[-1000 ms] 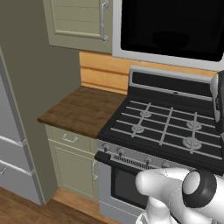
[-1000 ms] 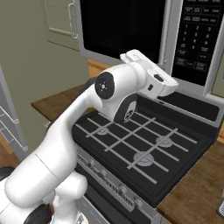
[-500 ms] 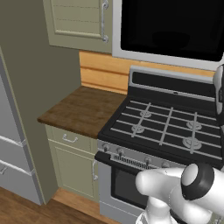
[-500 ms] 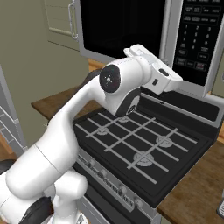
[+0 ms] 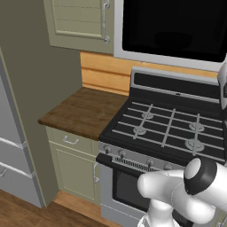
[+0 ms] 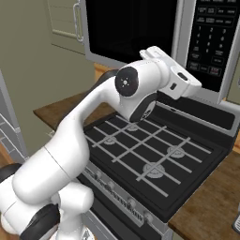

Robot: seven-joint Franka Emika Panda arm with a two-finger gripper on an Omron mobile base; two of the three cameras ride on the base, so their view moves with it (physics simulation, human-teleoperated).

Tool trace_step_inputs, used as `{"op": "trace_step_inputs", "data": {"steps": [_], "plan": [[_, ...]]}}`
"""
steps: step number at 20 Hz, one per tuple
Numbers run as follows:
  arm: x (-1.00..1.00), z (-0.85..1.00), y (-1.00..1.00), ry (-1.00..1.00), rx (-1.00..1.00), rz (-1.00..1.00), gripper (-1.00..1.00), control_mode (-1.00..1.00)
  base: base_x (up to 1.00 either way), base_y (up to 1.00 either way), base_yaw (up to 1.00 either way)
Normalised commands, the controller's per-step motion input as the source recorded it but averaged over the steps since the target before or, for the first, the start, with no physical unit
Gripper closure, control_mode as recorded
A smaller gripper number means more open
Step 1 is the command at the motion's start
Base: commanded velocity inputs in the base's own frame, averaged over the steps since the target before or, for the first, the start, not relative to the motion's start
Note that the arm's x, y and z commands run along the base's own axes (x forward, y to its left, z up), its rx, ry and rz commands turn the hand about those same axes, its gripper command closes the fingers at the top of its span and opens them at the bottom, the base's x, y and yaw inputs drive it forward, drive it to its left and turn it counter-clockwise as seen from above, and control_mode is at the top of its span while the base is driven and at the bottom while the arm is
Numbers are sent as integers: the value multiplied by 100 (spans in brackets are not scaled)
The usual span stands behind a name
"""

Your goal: Pick the sweet potato from the sink and place it in the bowl. Then pick the bowl and place it in the microwave. Then close the microwave door and press the start button.

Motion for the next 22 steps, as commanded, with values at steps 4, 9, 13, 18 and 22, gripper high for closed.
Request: {"op": "trace_step_inputs", "data": {"steps": [4, 9, 13, 18, 22], "plan": [[18, -1, -11, 0, 0, 0, 100, -100, 0, 0, 0], [12, -7, -18, 1, 1, 1, 100, -100, 0, 0, 0], [30, -14, 0, 1, 0, 0, 100, -100, 0, 0, 0], [24, -6, -11, 0, 1, 0, 100, -100, 0, 0, 0], [25, 0, -21, 0, 2, 0, 100, -100, 0, 0, 0]]}}
